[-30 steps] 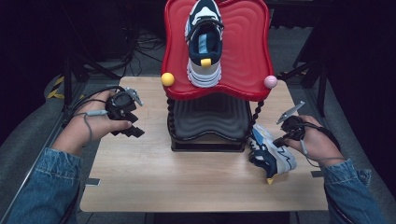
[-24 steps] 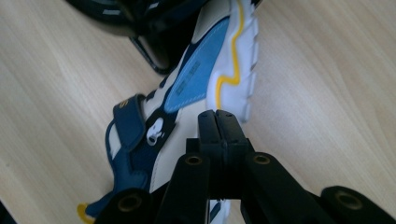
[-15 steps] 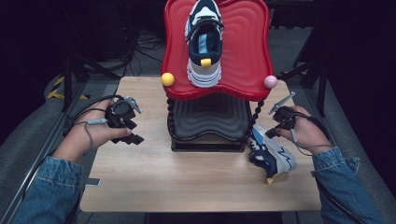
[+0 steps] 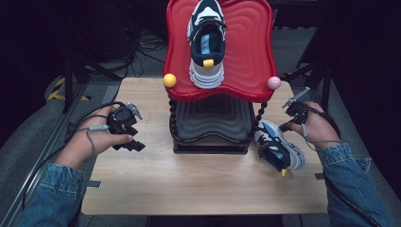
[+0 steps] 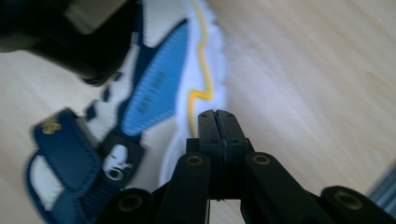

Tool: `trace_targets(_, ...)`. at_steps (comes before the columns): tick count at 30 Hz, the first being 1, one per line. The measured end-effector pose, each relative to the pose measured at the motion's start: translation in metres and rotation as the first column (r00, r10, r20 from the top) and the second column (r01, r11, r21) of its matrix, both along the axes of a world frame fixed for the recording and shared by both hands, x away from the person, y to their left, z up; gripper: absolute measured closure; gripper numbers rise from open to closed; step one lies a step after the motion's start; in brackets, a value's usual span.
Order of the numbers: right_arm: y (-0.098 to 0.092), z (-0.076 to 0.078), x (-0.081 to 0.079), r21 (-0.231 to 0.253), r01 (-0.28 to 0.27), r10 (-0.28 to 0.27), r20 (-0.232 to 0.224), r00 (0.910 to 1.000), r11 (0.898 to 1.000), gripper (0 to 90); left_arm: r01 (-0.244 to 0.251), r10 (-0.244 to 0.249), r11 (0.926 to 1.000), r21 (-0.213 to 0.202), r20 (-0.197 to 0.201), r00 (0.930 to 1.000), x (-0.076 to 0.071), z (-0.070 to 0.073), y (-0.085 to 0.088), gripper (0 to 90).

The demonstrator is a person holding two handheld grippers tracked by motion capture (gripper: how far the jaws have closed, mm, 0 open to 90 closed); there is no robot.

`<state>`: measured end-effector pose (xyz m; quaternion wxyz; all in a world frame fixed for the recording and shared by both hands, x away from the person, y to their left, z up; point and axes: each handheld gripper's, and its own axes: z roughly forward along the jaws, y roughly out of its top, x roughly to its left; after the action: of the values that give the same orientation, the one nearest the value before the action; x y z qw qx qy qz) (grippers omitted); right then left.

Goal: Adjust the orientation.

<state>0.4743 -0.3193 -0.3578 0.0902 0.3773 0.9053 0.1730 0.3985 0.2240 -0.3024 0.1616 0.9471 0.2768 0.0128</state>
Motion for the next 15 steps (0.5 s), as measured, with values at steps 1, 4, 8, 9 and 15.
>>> trace_targets(1, -0.004, 0.003, -0.002, 0.011, 0.014, -0.014, 0.014, 0.9998, 1.0, 90.0, 0.003, -0.003, 1.0, 0.002, -0.004, 1.0, 0.001, 0.0, 0.0, 35.6)
trace_targets(4, -0.018, 0.018, -0.01, 0.07, 0.036, -0.04, 0.048, 0.9981, 0.997, 90.0, 0.007, -0.007, 0.9999, 0.007, -0.003, 1.0, 0.004, 0.0, -0.002, 35.6)
trace_targets(8, -0.016, 0.026, -0.022, 0.064, 0.01, -0.013, 0.039, 0.9991, 0.998, 90.0, 0.02, -0.02, 0.9998, -0.004, -0.006, 0.9998, 0.008, -0.001, -0.008, 35.6)
trace_targets(9, -0.012, 0.024, -0.024, 0.064, -0.007, 0.005, 0.032, 0.9995, 0.998, 90.0, 0.026, -0.026, 0.9997, -0.003, -0.004, 0.9997, 0.009, -0.001, -0.01, 35.6)
trace_targets(15, 0.02, 0.005, -0.03, 0.118, -0.108, 0.112, -0.026, 0.9934, 0.987, 90.0, 0.04, -0.04, 0.9992, 0.001, -0.011, 0.9991, 0.011, -0.001, -0.015, 35.5)
